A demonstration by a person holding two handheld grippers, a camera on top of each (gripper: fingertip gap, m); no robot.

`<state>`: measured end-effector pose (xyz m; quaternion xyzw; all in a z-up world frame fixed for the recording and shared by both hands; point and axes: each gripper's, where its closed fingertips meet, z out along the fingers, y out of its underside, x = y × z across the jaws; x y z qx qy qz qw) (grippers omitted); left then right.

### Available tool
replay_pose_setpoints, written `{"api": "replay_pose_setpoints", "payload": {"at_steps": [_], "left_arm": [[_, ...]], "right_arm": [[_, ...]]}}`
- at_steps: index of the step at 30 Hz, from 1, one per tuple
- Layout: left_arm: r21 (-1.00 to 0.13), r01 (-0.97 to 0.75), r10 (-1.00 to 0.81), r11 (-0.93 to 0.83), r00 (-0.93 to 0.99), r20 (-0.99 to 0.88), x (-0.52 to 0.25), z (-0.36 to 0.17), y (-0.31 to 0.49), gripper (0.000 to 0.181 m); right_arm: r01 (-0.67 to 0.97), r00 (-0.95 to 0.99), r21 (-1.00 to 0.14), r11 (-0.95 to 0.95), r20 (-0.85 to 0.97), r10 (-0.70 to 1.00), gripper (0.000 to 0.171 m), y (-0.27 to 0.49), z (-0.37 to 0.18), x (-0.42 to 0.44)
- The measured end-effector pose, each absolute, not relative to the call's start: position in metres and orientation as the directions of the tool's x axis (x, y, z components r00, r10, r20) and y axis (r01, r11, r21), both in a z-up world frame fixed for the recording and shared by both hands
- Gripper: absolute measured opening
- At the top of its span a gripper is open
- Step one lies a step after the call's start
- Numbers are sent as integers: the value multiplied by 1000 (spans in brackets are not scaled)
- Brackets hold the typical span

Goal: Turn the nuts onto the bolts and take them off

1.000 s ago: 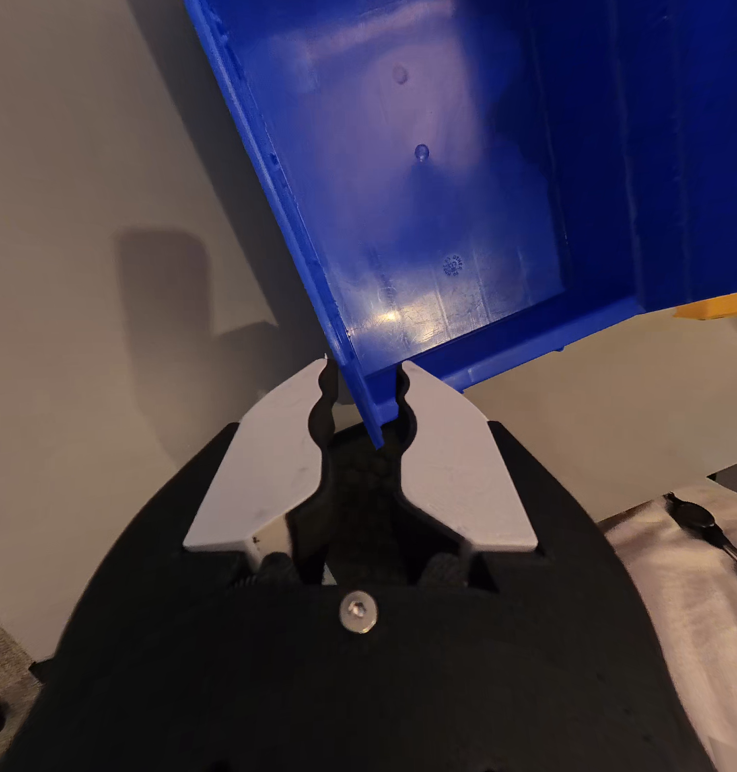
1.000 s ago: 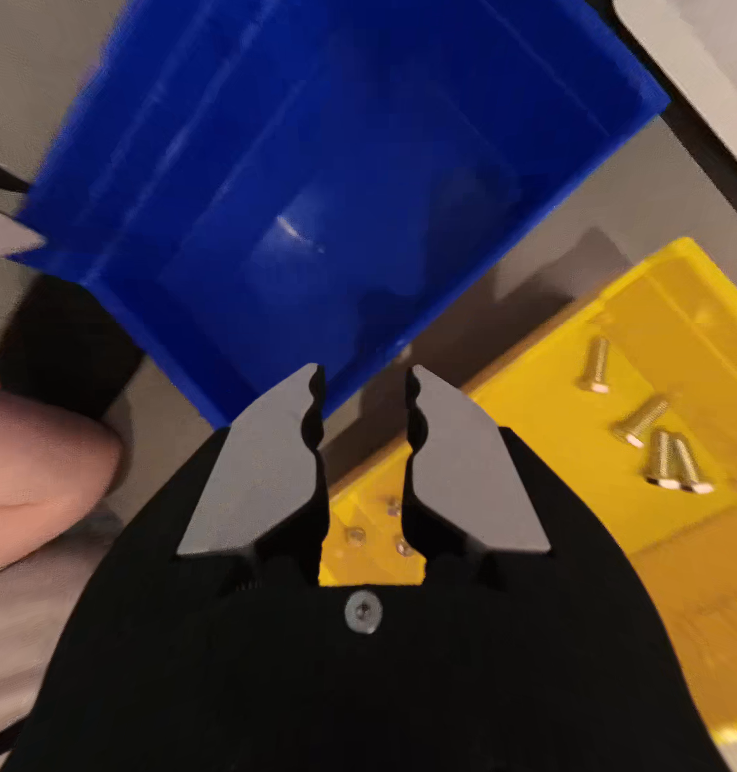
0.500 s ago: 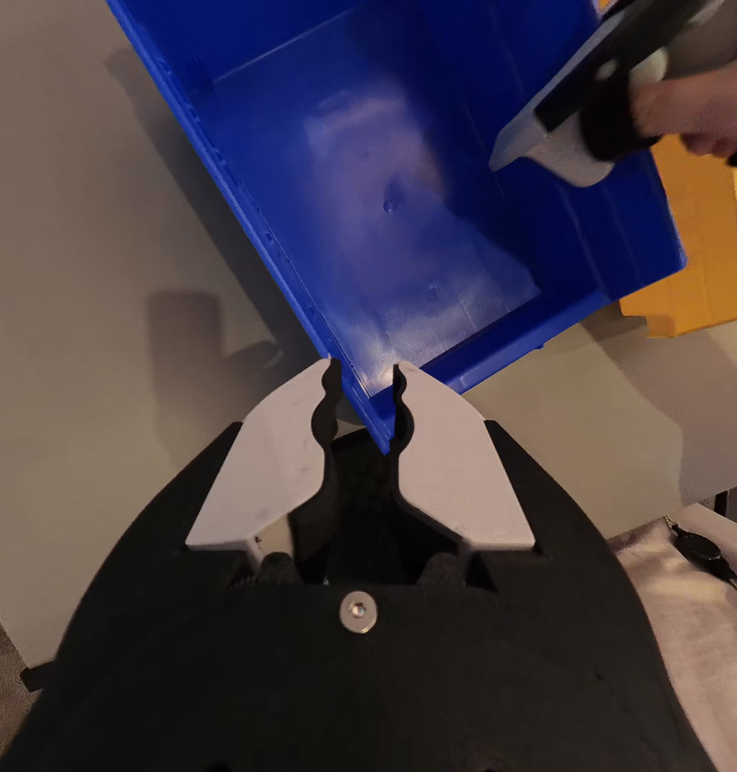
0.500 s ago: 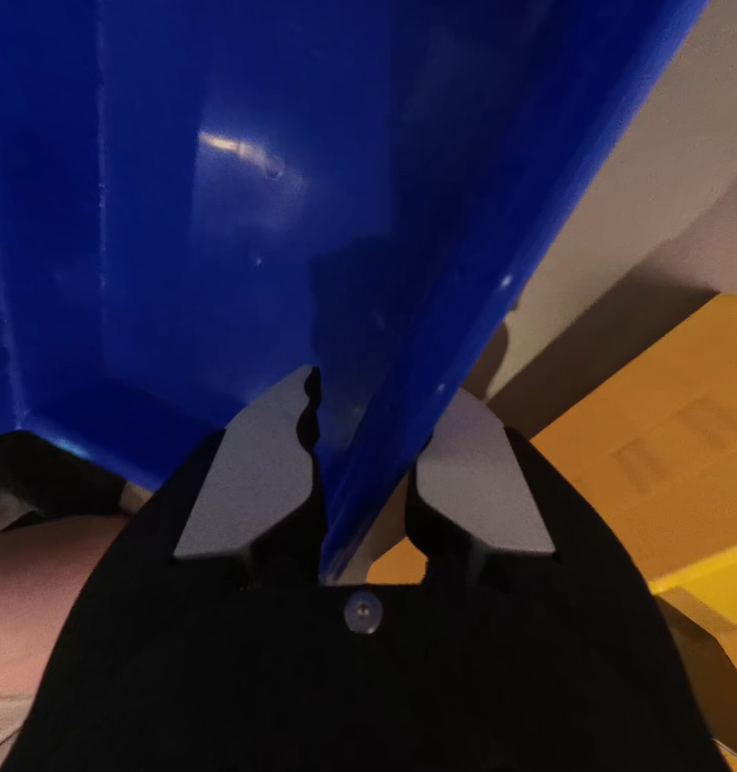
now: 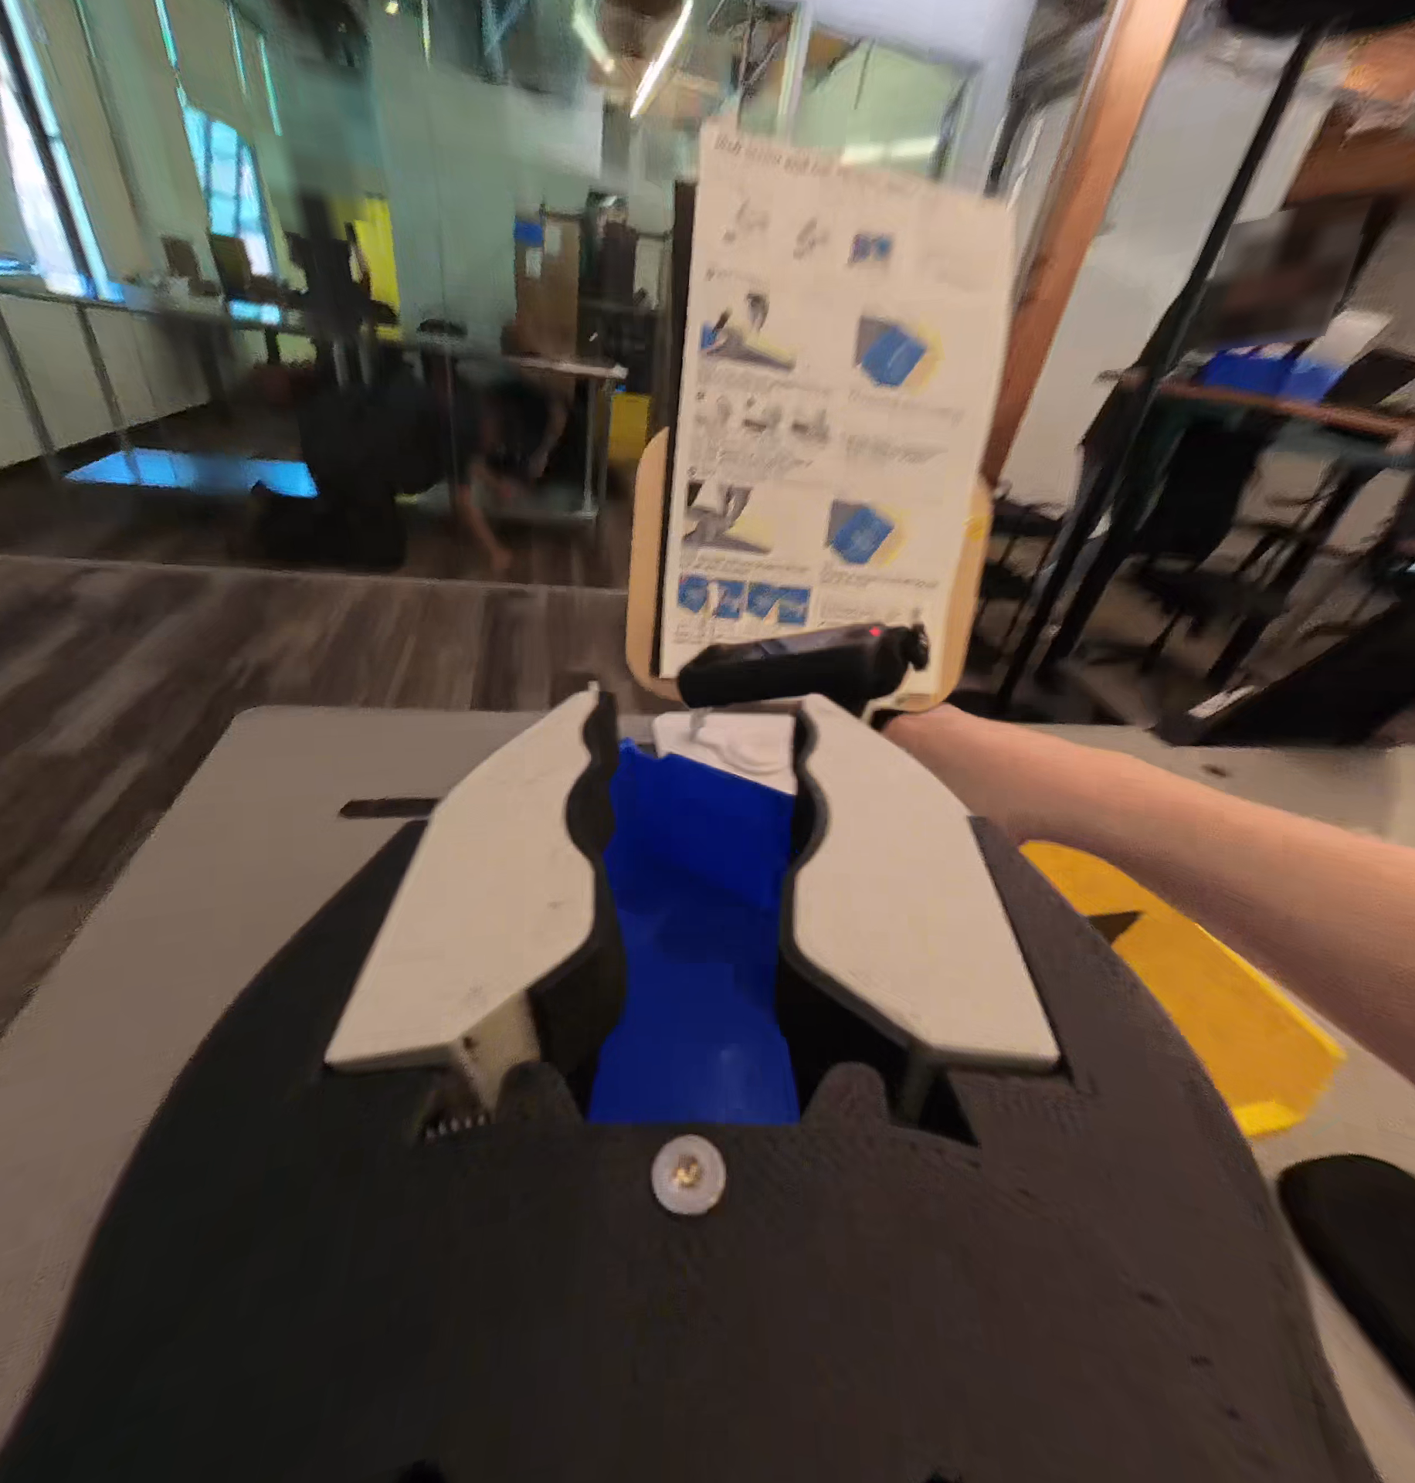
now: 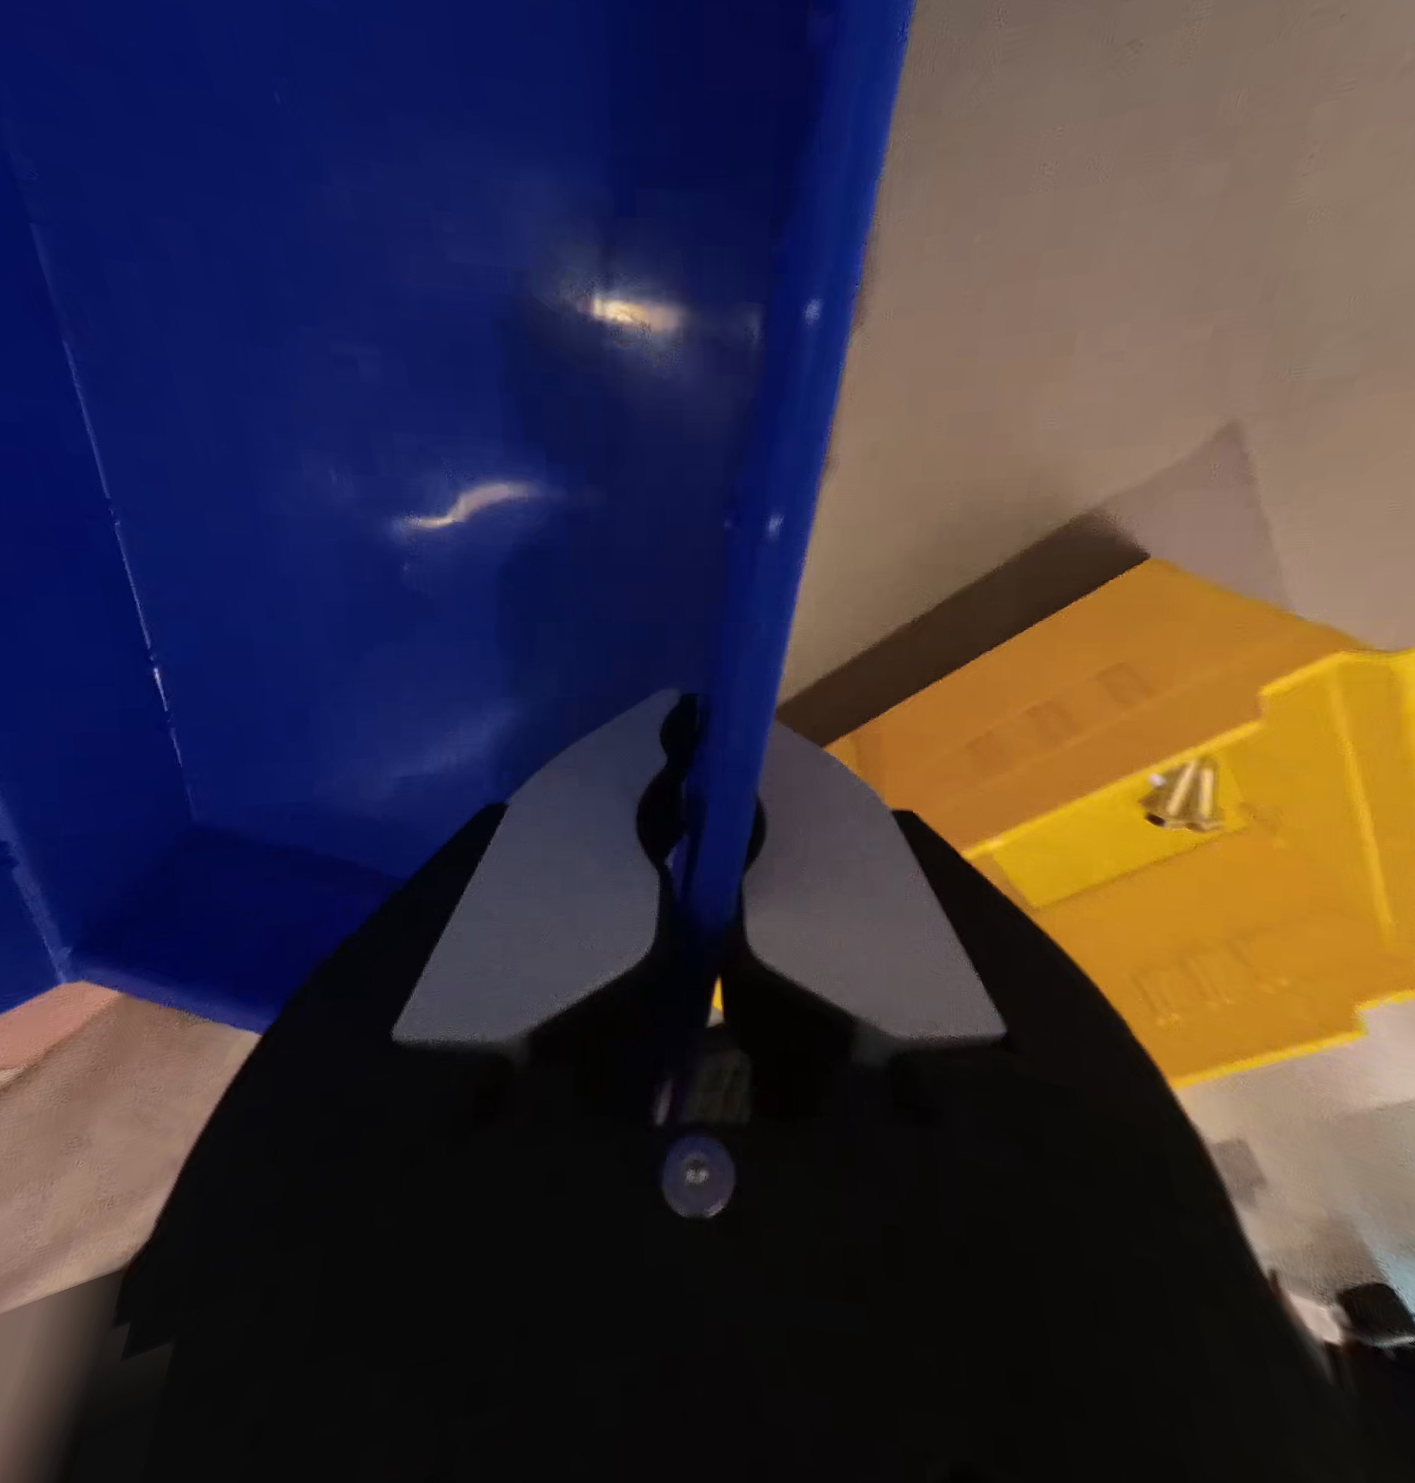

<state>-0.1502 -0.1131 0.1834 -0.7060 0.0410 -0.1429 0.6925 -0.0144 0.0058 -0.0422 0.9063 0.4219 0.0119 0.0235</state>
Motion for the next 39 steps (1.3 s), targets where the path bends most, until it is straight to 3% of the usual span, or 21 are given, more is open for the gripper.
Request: {"api": "replay_pose_setpoints", "payload": {"at_steps": [1, 3, 10, 15, 18, 25, 31, 35, 37, 39], "left_arm": [[-987, 157, -276, -21, 948, 156, -148, 187, -121, 56], [-989, 143, -285, -28, 948, 145, -146, 185, -128, 68], [-973, 85, -404, -216, 899, 168, -110, 154, -93, 70], [-782, -216, -618, -585, 743, 257, -2, 62, -36, 64], [-577, -362, -613, -732, 719, 327, 41, 1, -24, 40], [-298, -575, -636, -762, 749, 184, 77, -81, -23, 55], [-145, -591, -607, -794, 757, 242, 101, -113, -39, 56], [-77, -647, -651, -759, 755, 79, 81, -125, -29, 32], [-88, -604, -610, -792, 778, 150, 70, -124, -20, 11], [-107, -567, -575, -817, 788, 219, 50, -123, -9, 7]], "right_arm": [[778, 627, 41, -627, 18, 779, 8, 7, -24, -10], [791, 611, 18, -612, 36, 791, 8, 12, 14, 9], [616, 784, -47, -786, 133, 606, 7, 32, 118, 201], [347, 907, -37, -937, 269, 325, 7, 8, 142, 386], [161, 948, -47, -986, 285, 141, 7, -23, 133, 475], [-82, 989, -75, -994, 120, -91, 8, -91, 63, 581], [-120, 992, -31, -992, 37, -121, 7, -125, 2, 601], [-85, 993, 3, -996, 85, -85, 7, -129, -24, 601], [-58, 995, 16, -998, 80, -56, 7, -125, -37, 593], [-24, 998, 14, -1000, 53, -24, 7, -117, -48, 578]]}}
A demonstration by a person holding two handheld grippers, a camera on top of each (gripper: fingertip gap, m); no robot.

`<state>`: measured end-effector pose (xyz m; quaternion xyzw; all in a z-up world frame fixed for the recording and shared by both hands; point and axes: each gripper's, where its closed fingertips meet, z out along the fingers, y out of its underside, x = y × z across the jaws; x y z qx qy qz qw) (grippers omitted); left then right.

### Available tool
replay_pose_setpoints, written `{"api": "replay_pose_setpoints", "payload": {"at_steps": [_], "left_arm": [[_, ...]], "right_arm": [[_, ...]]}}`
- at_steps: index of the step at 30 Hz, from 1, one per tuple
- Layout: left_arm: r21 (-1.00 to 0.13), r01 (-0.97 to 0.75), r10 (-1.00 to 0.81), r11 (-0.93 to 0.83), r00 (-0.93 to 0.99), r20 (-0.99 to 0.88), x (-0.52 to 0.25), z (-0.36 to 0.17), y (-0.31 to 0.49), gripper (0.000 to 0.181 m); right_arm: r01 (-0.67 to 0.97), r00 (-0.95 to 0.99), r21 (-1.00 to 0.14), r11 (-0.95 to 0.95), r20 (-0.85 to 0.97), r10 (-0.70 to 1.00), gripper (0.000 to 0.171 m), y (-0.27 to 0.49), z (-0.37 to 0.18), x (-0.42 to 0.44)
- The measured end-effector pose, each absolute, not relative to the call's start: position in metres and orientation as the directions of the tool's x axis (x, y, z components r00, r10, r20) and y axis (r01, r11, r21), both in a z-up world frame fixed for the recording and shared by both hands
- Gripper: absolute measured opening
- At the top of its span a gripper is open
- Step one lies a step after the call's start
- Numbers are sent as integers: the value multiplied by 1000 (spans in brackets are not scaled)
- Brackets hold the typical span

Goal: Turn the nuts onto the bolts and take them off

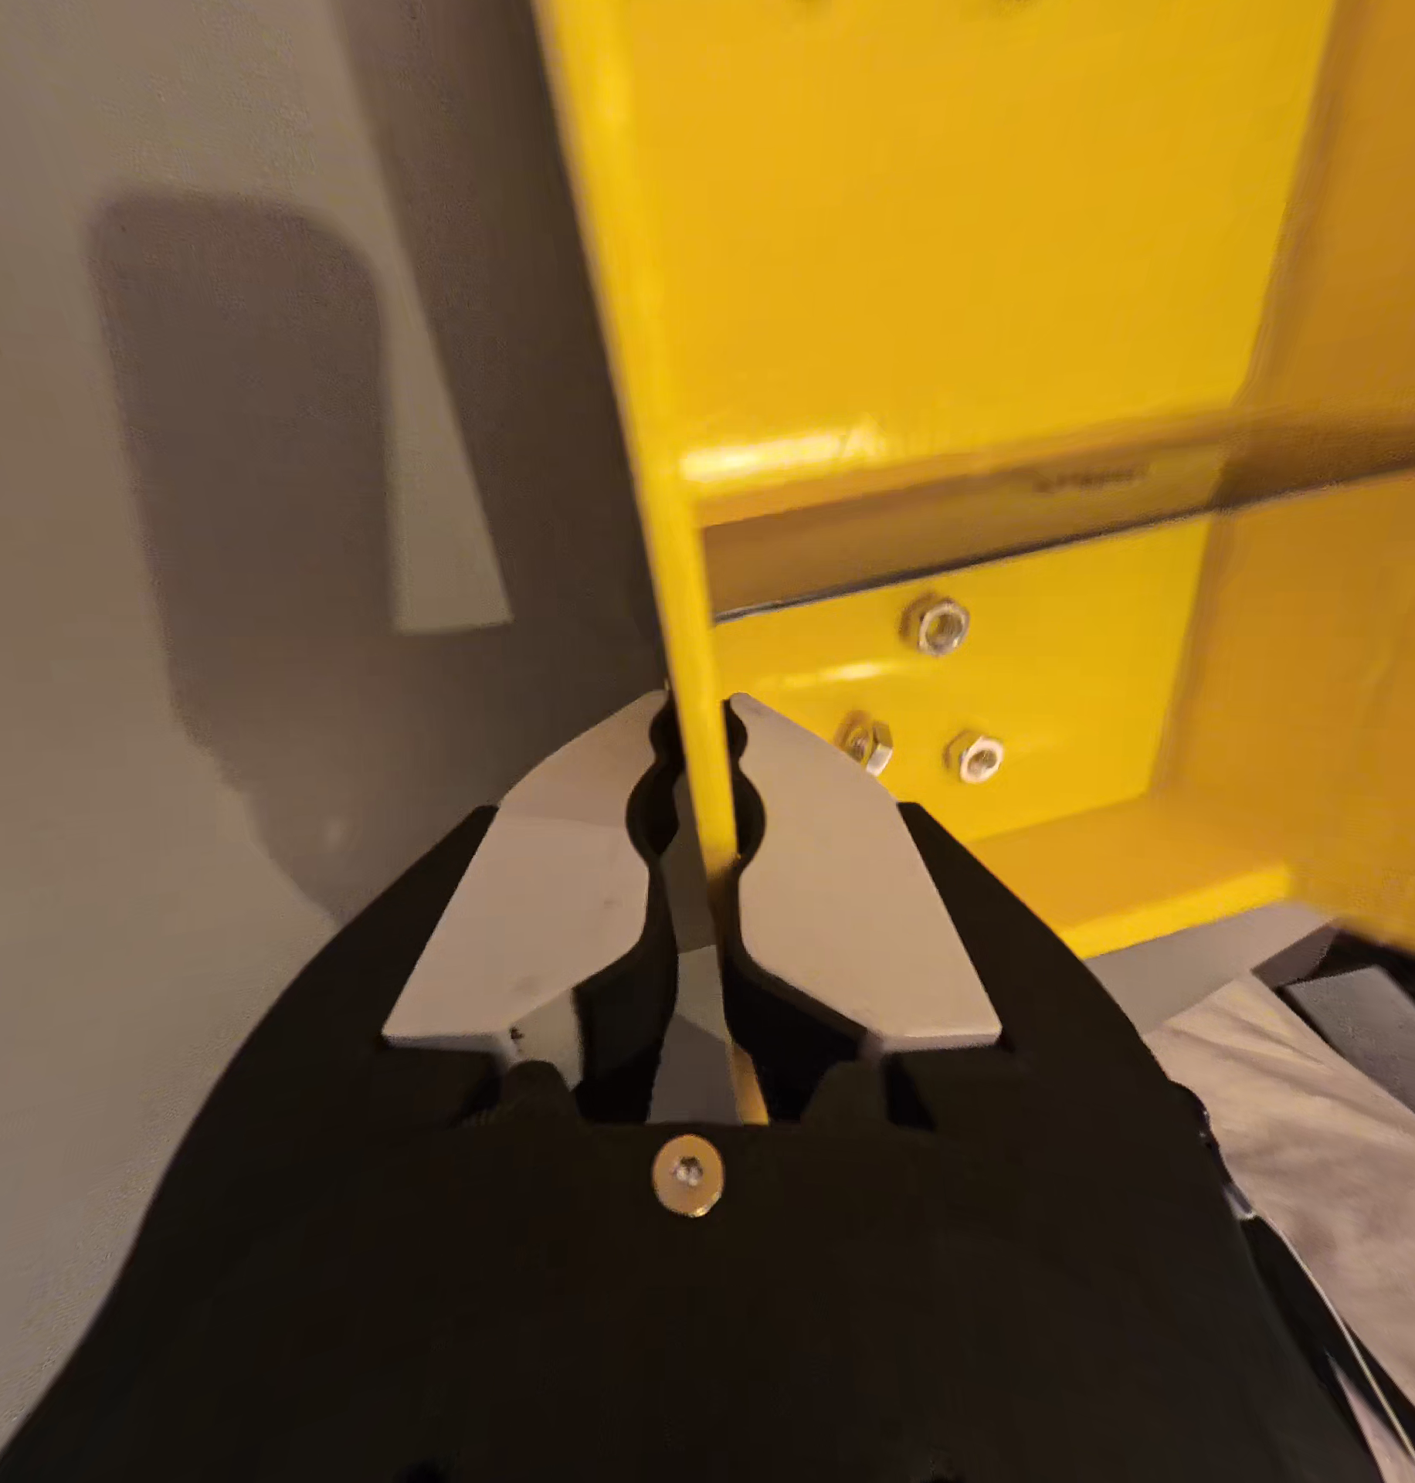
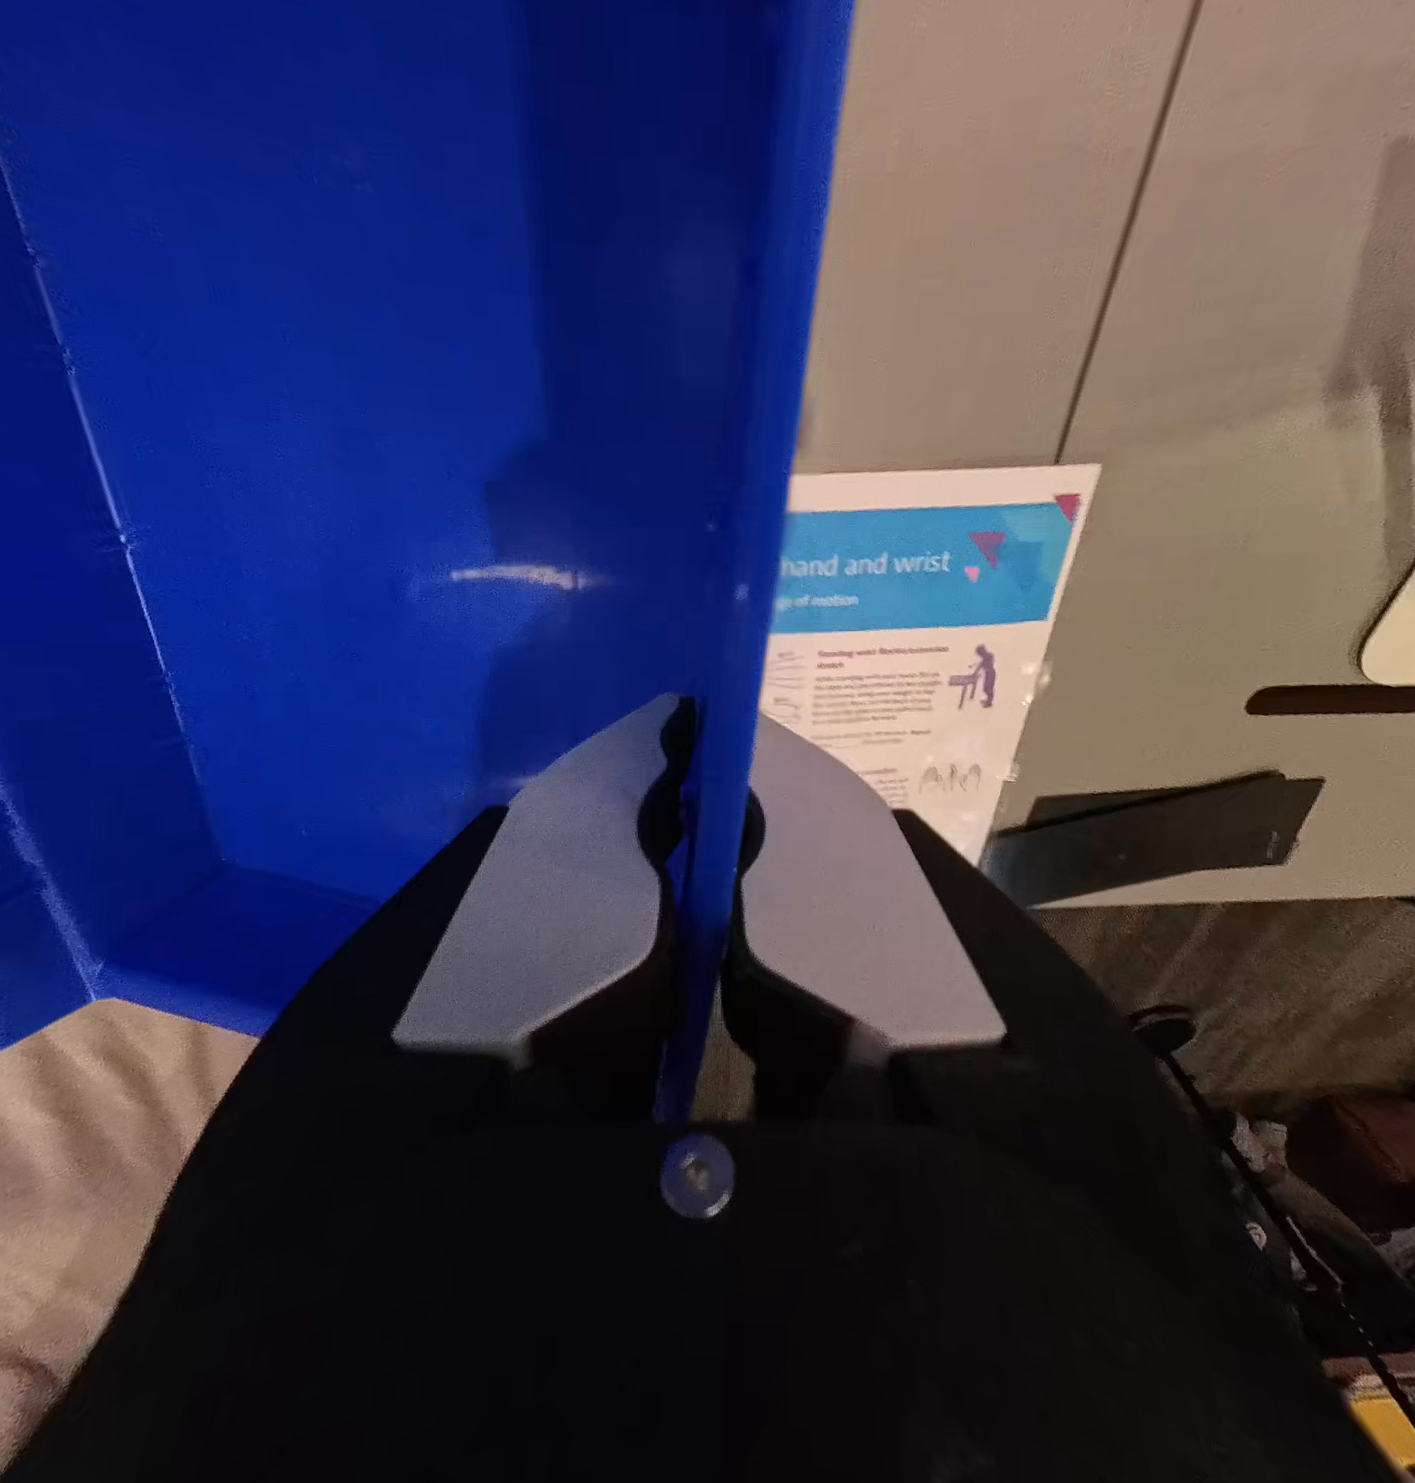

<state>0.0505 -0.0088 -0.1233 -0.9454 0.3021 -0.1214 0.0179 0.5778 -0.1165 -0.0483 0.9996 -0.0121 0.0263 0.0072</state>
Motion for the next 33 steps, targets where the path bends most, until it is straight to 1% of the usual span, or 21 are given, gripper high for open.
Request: {"api": "replay_pose_setpoints", "payload": {"at_steps": [3, 5, 7, 11, 13, 16, 19, 24, 25, 30, 33], "left_arm": [[-131, -477, -495, -869, 841, 219, -1, -122, 10, 7], [-158, -423, -450, -892, 859, 244, -39, -121, 17, 13], [-168, -375, -408, -911, 875, 259, -81, -120, 12, 11], [-194, -112, -169, -975, 936, 310, -159, -118, 2, 12], [-214, -45, -106, -976, 953, 283, -193, -118, -7, 10], [-243, -2, -59, -970, 972, 227, -227, -118, -18, 5], [-261, 53, 1, -964, 981, 193, -247, -117, -22, 4], [-274, 214, 105, -938, 925, 366, -252, -112, -22, 13], [-279, 231, 113, -932, 917, 383, -253, -111, -22, 14], [-298, 257, 112, -919, 897, 429, -257, -109, -23, 18], [-311, 253, 106, -916, 901, 421, -259, -109, -19, 17]], "right_arm": [[34, 999, -11, -999, 6, 34, 7, -98, -62, 549], [71, 997, -31, -997, -20, 71, 7, -84, -69, 529], [103, 993, -47, -994, -46, 105, 7, -72, -76, 508], [131, 986, -65, -989, -100, 137, 7, -51, -91, 470], [121, 984, -61, -991, -123, 128, 7, -44, -101, 455], [110, 984, -40, -993, -135, 115, 8, -39, -117, 440], [78, 983, -49, -996, -162, 85, 7, -35, -130, 433], [50, 979, -45, -998, -194, 58, 7, -40, -140, 433], [46, 981, -44, -998, -188, 54, 9, -41, -140, 435], [24, 981, -43, -999, -190, 31, 7, -42, -140, 438], [21, 981, -43, -999, -190, 29, 7, -42, -140, 438]]}}
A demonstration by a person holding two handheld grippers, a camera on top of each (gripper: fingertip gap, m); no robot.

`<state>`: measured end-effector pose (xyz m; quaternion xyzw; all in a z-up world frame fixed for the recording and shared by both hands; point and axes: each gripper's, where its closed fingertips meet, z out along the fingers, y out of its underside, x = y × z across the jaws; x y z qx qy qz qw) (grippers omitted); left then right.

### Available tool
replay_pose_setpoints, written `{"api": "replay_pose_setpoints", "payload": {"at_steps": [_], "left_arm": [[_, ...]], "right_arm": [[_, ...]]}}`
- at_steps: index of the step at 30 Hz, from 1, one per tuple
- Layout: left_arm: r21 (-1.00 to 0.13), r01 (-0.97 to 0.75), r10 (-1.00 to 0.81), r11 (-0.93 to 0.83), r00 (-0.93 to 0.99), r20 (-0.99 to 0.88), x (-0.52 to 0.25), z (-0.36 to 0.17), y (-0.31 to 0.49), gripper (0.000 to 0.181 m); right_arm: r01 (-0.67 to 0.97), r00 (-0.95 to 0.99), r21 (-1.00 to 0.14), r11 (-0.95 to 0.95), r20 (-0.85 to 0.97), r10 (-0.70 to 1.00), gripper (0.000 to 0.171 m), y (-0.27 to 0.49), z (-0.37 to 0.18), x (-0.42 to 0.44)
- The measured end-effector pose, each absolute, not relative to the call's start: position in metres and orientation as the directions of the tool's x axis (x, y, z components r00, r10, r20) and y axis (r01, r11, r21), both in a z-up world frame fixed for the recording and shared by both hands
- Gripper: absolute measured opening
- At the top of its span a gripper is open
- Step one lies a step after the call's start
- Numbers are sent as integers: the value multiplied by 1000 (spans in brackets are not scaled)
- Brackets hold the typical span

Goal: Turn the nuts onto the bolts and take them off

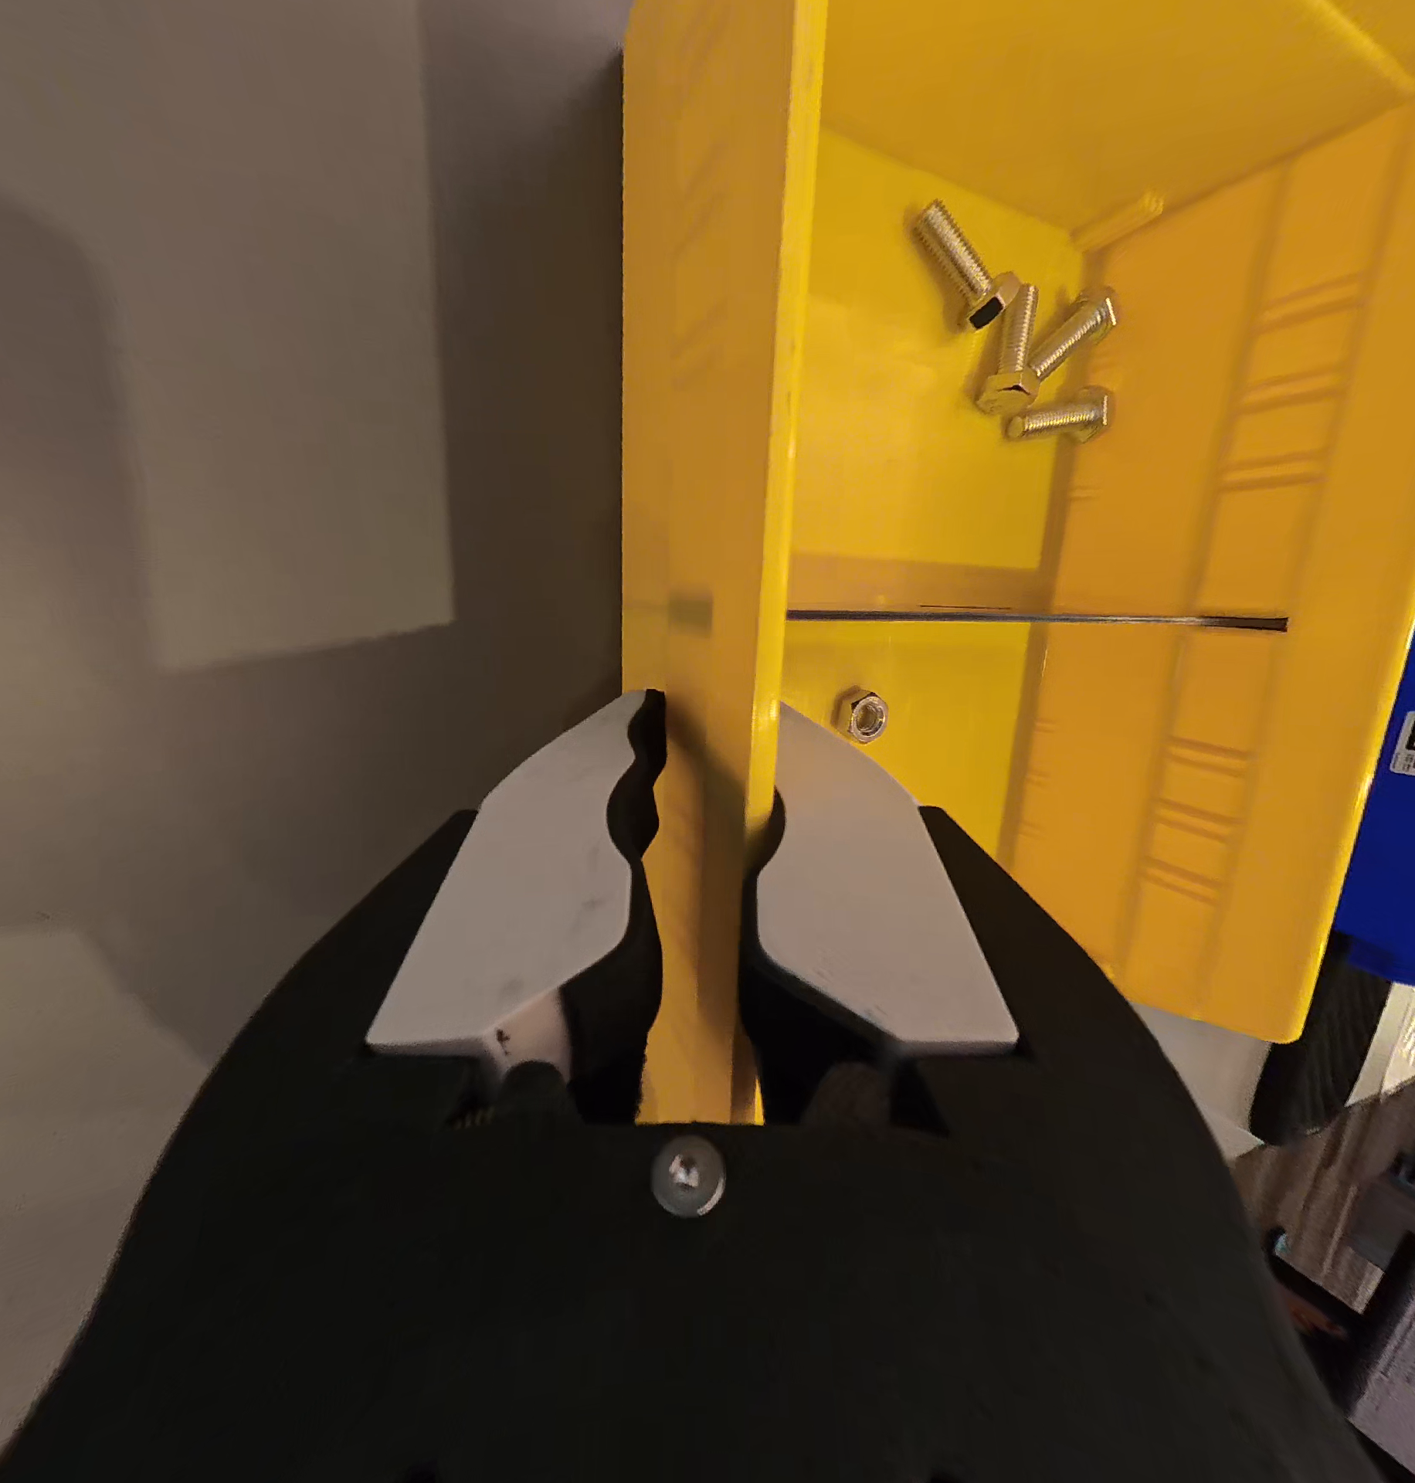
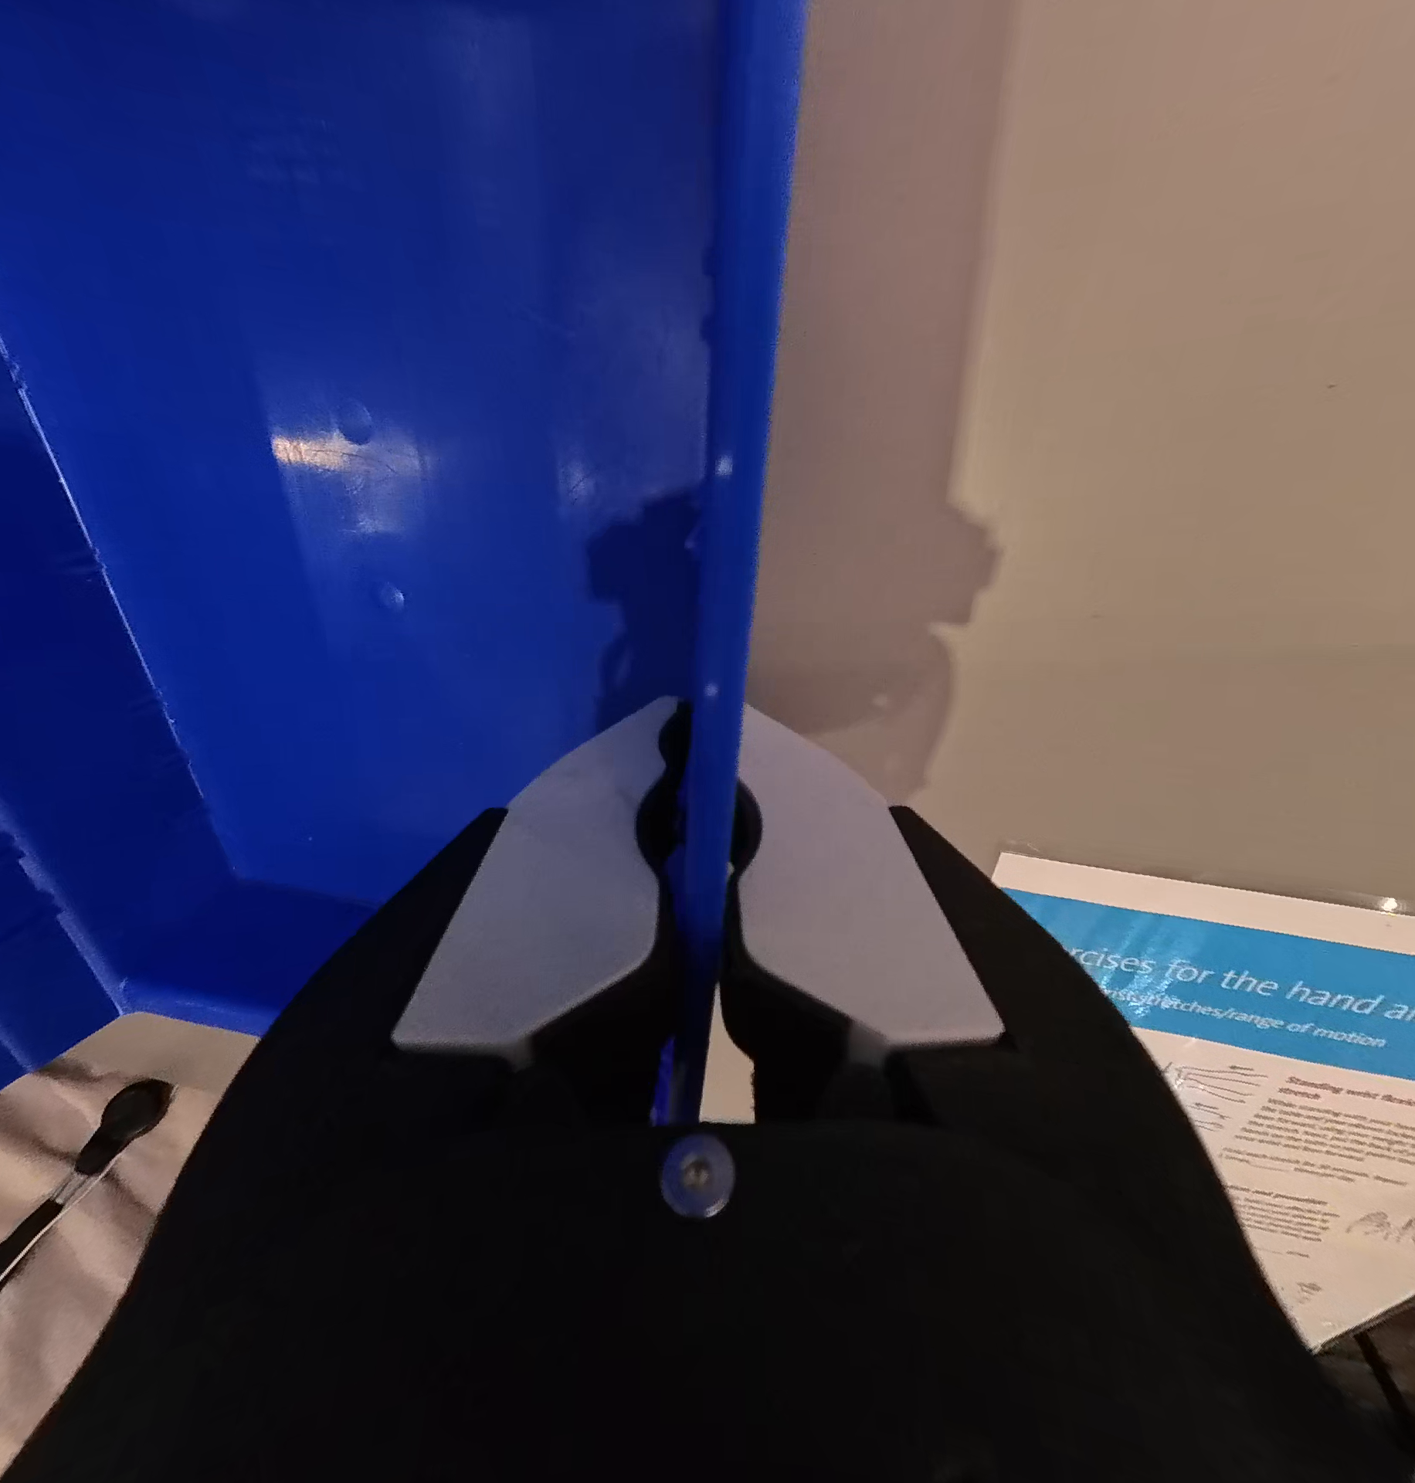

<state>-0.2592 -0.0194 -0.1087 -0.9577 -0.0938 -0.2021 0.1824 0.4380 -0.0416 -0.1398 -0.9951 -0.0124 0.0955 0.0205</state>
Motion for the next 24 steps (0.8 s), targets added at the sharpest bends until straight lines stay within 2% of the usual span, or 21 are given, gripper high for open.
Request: {"api": "replay_pose_setpoints", "payload": {"at_steps": [6, 21, 24], "left_arm": [[-327, 228, 99, -917, 925, 366, -267, -109, -13, 14], [-327, 125, 30, -937, 959, 280, -273, -109, 0, 10], [-320, 109, 2, -941, 949, 316, -274, -109, 5, 11]], "right_arm": [[-65, 979, -56, -996, -196, -53, 6, -34, -140, 443], [-54, 985, -20, -998, -164, -50, 6, -29, -142, 449], [-57, 986, -7, -998, -160, -55, 6, -30, -143, 448]]}}
